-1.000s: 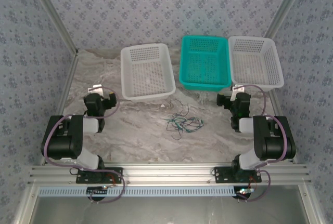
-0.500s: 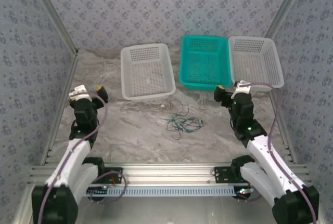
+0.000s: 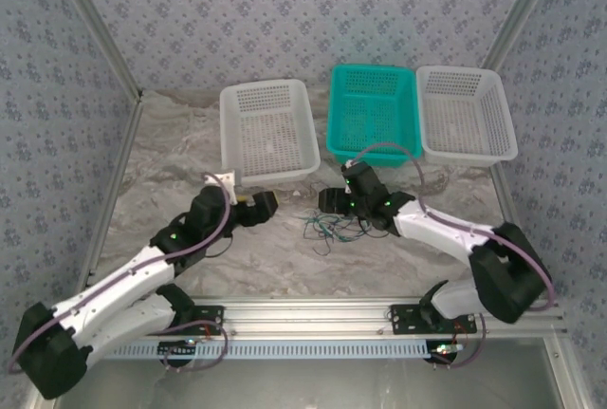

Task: Untangle the cables

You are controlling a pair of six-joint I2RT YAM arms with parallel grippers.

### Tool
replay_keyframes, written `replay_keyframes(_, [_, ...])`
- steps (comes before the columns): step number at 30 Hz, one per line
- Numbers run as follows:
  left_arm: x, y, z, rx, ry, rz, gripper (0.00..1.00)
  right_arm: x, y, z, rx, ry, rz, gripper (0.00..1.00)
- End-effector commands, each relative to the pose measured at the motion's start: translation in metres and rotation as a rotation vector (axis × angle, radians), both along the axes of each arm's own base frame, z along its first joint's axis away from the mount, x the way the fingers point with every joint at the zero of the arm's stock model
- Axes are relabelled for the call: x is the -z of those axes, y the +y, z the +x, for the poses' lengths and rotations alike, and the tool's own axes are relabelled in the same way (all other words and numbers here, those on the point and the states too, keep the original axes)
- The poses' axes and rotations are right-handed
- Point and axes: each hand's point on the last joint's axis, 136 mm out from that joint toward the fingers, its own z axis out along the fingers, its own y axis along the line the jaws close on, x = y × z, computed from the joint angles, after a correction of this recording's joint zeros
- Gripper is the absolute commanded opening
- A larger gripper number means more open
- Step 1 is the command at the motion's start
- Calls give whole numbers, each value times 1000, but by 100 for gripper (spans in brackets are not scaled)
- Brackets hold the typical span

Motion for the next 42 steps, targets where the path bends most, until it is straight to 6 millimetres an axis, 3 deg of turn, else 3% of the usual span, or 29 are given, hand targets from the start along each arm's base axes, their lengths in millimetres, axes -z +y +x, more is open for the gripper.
replay_keyframes(1, [-15,-25,2,69,-27,-49,99,14,15,8,36,59,62,66])
replay_keyframes(3, [-15,-34,2,95,-32,-46,99,26,16,11,32,72,37,51])
replay_keyframes(5, [-14,-38,1,102,-38,-36,99,30,14,11,28,70,21,13])
replay_keyframes(6, [-15,-38,2,98,-39,-36,99,28,14,11,25,64,23,0])
replay_keyframes(12, [-20,-31,8,4,28,-53,97,-11,20,-6,-142,-103,39,0])
replay_keyframes(22, [-33,-76,16,8,228,-299,97,-47,40,-25,-297,-261,52,0])
replay_keyframes(29, [-6,-83,15,-33,348,-343,92,-70,69,-40,-391,-299,179,0])
replay_keyframes(37, [-13,-113,20,49,393,-411,61,-73,88,-58,-495,-322,229,0])
replay_keyframes(38, [-10,-112,23,32,397,-413,54,-72,87,-58,-494,-325,223,0])
replay_keyframes(42, [-1,-108,29,-17,404,-400,6,-63,82,-57,-470,-315,190,0])
